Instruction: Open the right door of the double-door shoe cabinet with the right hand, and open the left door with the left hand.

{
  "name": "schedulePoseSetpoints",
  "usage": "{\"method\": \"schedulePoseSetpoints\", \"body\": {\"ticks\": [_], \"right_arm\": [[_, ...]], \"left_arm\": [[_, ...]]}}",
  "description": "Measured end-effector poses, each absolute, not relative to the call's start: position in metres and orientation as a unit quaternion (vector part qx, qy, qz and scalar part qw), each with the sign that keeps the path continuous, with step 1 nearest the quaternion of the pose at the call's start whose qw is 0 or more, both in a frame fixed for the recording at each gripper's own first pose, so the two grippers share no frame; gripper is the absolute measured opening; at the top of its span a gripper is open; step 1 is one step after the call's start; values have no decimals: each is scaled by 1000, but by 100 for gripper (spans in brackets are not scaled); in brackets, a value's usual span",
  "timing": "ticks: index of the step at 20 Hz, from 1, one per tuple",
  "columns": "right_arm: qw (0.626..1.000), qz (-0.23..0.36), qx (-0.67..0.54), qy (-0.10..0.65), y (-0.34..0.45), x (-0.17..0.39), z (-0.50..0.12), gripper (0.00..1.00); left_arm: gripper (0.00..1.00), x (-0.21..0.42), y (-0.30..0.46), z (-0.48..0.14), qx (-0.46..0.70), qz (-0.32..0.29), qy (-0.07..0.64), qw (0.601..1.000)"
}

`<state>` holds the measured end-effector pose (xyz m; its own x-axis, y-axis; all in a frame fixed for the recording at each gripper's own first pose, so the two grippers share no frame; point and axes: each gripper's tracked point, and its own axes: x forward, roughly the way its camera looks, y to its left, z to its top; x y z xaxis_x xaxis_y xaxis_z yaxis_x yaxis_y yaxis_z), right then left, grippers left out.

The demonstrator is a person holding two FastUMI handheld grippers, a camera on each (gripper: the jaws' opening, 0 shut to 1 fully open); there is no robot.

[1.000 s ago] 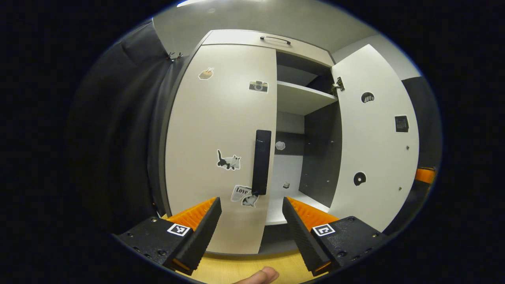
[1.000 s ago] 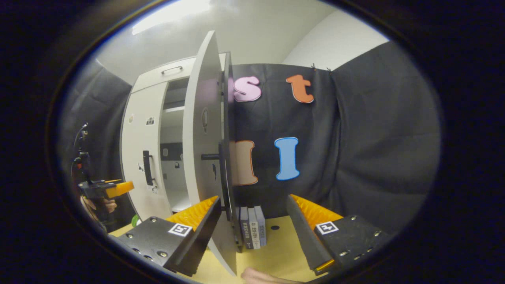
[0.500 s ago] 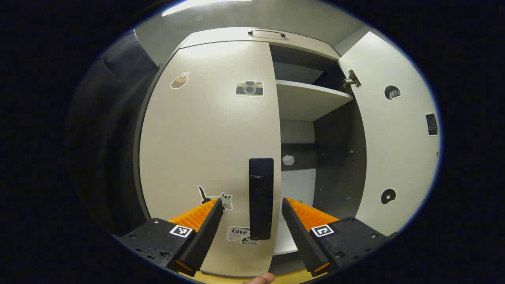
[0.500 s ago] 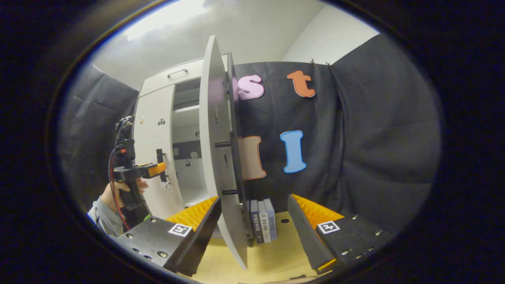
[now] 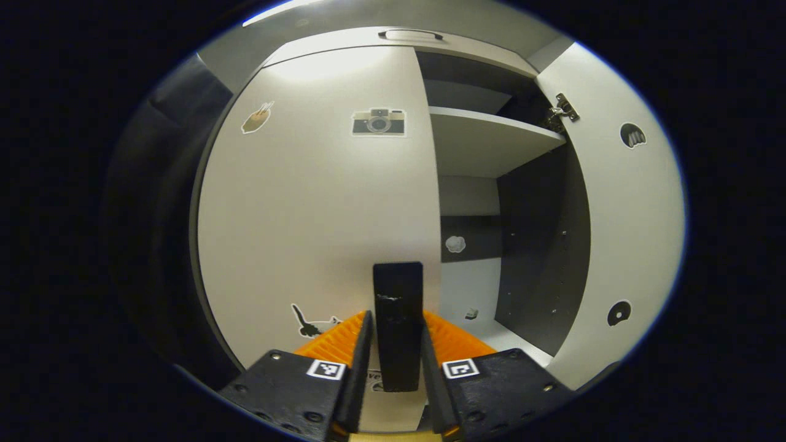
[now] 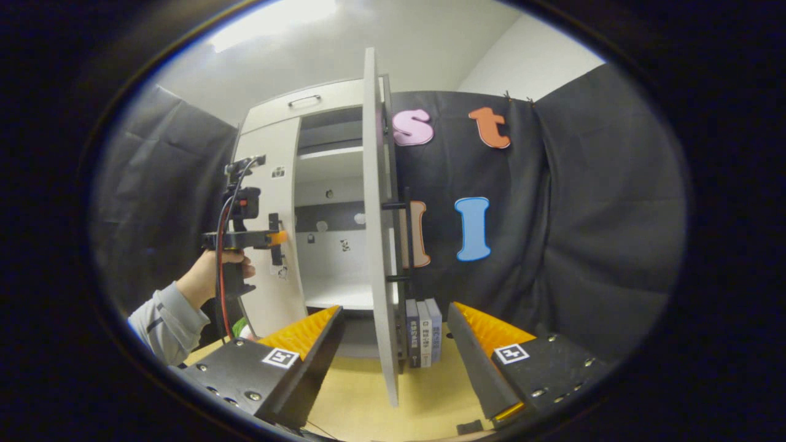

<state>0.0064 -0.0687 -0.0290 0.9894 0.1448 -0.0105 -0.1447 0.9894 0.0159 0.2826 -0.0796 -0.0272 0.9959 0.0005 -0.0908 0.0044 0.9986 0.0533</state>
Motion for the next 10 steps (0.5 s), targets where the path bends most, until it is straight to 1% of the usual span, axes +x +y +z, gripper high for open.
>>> {"method": "schedulePoseSetpoints", "body": {"ticks": [1,3,4,5,8,10], "right_arm": [[997,75,8,11,-61,2,-30,100],[996,84,14,12,-45,-9,-27,99],[996,86,12,11,-37,-10,-27,96],[996,87,6,12,-31,-13,-25,100],[996,87,-9,11,-16,-11,-23,100],[997,73,-20,13,-15,-3,-22,99]], "left_arm": [[34,284,-80,-28,31,3,48,998],[29,283,-79,-29,20,-3,53,998],[25,281,-79,-29,11,-7,55,998],[23,276,-79,-30,1,-8,61,998],[22,260,-77,-30,1,-11,74,997],[21,247,-74,-27,-2,-18,77,997]]}}
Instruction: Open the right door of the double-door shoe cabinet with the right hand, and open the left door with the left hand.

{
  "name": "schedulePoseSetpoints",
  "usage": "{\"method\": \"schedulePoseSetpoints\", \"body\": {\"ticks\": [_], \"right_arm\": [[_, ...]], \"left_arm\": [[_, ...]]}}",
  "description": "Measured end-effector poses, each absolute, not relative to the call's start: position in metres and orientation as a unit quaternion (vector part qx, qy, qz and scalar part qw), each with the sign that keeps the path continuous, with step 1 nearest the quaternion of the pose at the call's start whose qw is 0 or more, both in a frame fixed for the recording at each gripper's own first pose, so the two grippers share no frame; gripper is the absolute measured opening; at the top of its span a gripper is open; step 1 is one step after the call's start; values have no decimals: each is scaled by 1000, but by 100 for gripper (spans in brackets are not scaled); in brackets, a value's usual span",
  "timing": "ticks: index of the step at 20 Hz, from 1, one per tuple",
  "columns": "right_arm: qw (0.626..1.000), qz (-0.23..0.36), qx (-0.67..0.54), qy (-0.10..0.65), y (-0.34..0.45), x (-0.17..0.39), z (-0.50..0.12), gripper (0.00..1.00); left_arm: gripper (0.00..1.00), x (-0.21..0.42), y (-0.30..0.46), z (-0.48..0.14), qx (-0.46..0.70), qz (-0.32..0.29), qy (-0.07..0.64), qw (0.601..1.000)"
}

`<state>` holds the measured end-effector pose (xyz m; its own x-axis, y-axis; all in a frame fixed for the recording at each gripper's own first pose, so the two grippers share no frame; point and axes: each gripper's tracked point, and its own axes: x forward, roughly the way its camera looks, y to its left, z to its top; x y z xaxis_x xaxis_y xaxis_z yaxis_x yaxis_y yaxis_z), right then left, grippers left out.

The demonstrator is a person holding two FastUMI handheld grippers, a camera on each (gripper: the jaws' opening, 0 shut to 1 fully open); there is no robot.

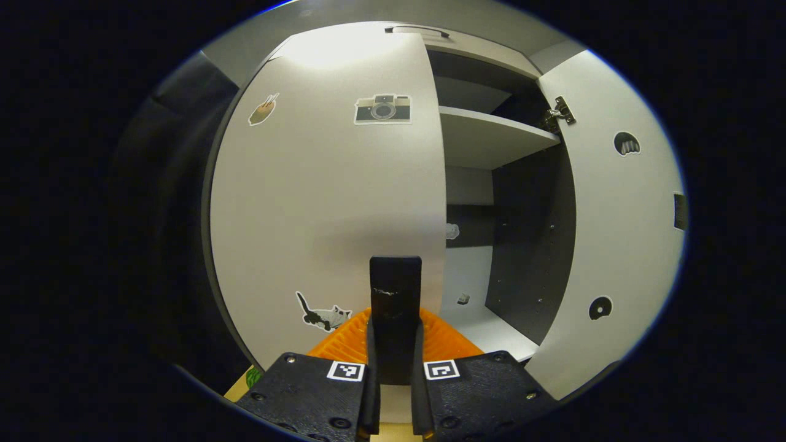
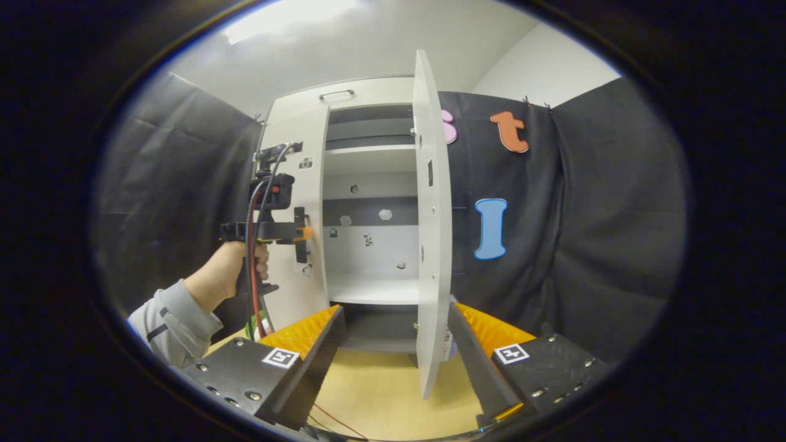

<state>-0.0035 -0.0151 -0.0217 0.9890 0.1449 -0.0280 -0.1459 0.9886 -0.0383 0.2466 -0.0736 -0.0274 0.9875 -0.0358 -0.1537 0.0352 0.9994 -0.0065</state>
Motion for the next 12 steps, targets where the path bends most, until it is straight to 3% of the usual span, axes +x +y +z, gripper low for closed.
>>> {"method": "schedulePoseSetpoints", "body": {"ticks": [5,6,12], "right_arm": [[997,65,-41,-1,-10,13,-18,96],[997,66,-37,-2,-10,13,-18,100],[997,69,-21,-3,-3,46,-18,99]], "left_arm": [[21,232,-67,-25,-7,-40,83,996],[21,229,-65,-24,-10,-45,81,996],[21,213,-54,-23,2,-51,73,996]]}}
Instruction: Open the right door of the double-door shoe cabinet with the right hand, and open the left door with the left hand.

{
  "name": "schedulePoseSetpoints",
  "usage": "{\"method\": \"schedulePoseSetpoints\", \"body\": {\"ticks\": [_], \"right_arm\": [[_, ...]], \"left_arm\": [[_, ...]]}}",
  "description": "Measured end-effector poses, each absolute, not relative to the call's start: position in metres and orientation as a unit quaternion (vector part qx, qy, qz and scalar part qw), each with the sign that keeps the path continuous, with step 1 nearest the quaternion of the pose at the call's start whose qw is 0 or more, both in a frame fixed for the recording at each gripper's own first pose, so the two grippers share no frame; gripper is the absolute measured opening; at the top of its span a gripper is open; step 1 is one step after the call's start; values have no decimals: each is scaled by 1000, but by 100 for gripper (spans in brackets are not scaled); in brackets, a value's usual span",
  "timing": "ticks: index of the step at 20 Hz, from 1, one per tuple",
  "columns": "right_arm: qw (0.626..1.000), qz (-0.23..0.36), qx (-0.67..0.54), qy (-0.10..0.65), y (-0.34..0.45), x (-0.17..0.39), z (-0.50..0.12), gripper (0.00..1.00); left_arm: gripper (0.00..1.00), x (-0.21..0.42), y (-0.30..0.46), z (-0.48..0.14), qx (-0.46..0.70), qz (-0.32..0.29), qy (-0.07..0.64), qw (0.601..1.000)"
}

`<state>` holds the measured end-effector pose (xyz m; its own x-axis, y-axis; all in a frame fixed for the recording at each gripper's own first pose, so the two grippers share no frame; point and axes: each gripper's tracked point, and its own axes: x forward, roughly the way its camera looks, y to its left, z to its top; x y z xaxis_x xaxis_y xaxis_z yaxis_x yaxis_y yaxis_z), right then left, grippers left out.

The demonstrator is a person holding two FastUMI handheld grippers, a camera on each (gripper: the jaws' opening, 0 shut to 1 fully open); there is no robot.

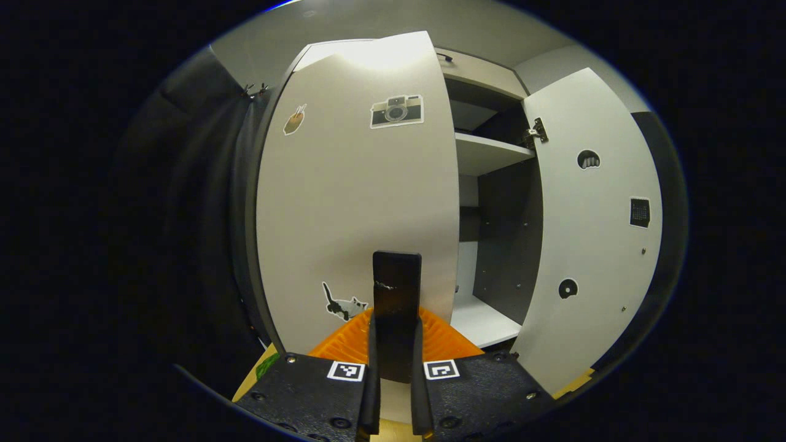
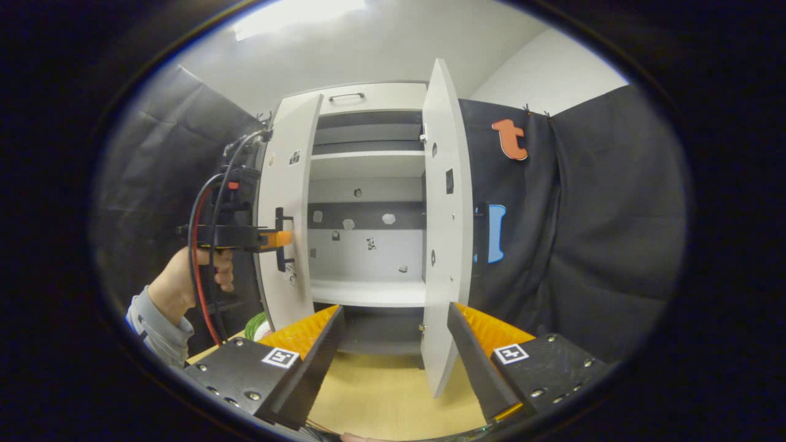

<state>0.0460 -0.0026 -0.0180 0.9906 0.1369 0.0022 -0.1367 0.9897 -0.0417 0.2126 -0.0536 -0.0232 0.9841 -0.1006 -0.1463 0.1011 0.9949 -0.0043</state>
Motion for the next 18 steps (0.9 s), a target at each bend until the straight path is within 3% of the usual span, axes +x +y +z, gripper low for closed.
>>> {"method": "schedulePoseSetpoints", "body": {"ticks": [2,3,18], "right_arm": [[997,71,-23,-1,4,50,-17,96],[997,73,-25,-1,7,48,-17,99],[996,86,-17,-5,23,15,-28,99]], "left_arm": [[21,207,-49,-22,0,-55,75,996],[21,204,-47,-21,-3,-59,73,996],[19,183,-19,-18,3,-63,60,996]]}}
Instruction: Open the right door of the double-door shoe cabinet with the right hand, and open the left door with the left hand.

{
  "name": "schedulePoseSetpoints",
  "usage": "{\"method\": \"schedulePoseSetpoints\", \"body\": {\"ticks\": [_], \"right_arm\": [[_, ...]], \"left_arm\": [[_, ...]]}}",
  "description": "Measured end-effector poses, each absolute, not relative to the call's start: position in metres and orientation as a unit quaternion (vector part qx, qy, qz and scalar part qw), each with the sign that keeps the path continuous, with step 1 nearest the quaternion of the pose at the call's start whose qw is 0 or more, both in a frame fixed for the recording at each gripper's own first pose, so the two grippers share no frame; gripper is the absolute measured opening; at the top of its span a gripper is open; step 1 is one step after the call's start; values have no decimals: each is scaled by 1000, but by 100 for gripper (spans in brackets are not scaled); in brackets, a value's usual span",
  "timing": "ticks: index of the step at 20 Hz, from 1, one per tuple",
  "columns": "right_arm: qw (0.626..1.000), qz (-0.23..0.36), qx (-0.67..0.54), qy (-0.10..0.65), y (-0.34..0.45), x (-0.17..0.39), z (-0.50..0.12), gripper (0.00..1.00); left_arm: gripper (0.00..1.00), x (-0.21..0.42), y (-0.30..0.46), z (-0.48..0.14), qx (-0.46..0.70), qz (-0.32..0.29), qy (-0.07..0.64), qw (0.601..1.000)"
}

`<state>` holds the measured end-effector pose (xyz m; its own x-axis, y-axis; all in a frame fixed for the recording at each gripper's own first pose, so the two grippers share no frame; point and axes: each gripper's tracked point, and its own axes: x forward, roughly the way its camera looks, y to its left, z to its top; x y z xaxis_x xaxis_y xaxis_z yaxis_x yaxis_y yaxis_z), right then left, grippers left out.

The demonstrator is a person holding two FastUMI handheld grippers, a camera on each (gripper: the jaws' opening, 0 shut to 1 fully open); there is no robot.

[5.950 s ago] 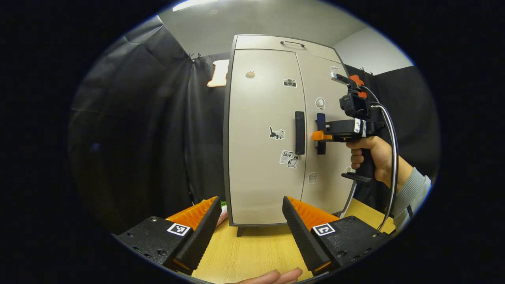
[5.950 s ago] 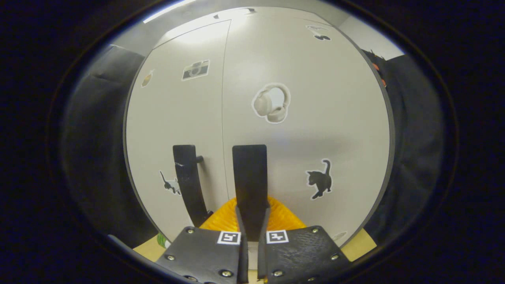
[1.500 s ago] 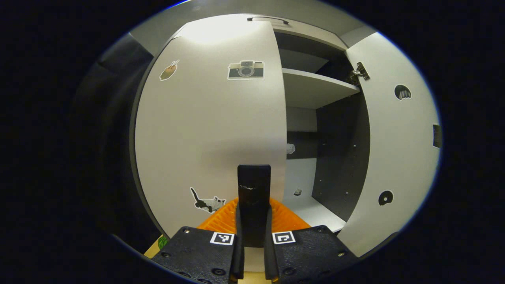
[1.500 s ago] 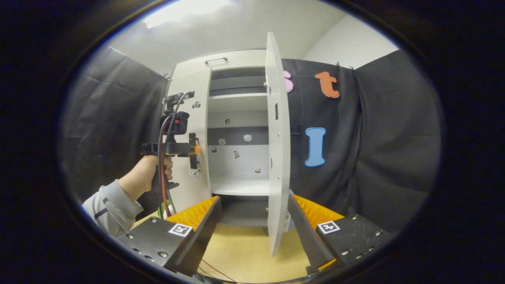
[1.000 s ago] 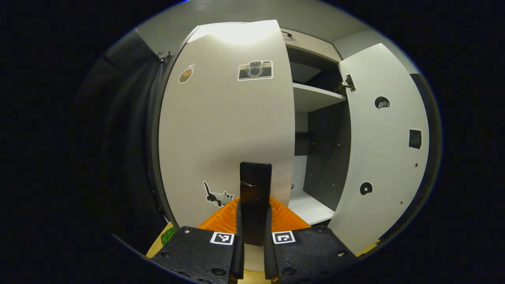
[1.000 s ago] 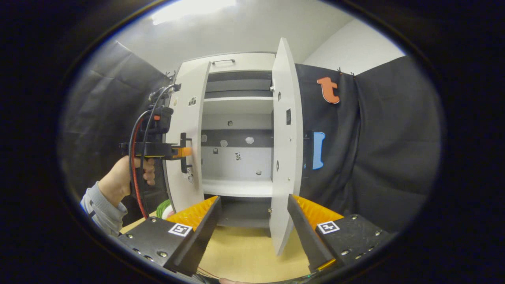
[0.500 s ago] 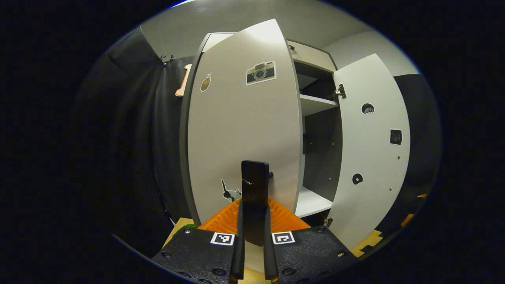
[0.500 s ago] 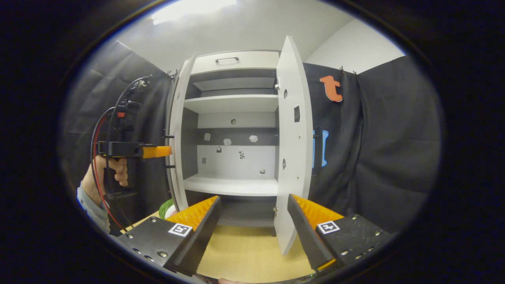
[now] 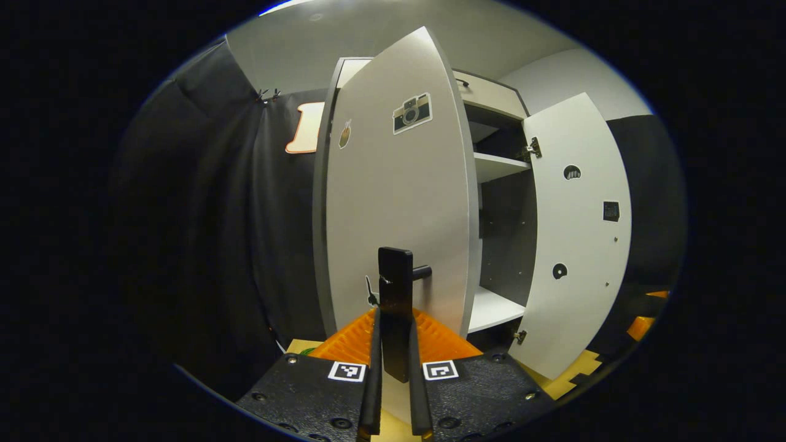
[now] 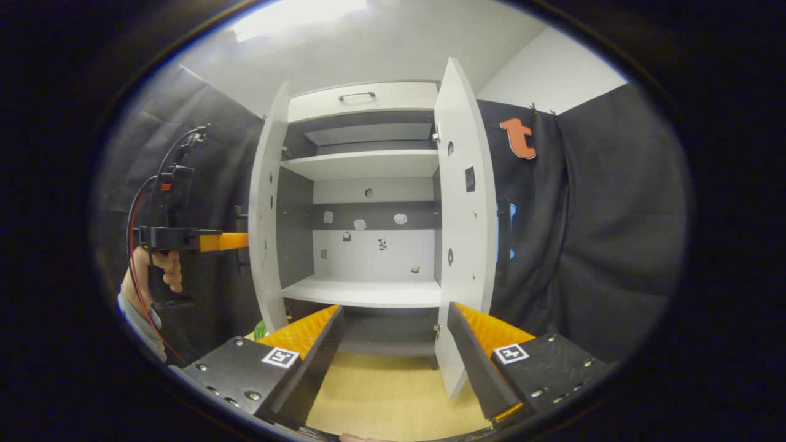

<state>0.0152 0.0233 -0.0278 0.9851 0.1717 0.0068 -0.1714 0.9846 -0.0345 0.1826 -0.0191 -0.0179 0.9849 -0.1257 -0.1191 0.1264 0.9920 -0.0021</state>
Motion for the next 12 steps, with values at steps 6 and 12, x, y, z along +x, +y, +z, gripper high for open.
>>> {"method": "schedulePoseSetpoints", "body": {"ticks": [6,12], "right_arm": [[996,88,-7,0,26,14,-30,99],[996,89,-7,-3,34,16,-30,100]], "left_arm": [[13,182,0,-16,5,-41,55,998],[8,182,32,-14,7,16,46,999]]}}
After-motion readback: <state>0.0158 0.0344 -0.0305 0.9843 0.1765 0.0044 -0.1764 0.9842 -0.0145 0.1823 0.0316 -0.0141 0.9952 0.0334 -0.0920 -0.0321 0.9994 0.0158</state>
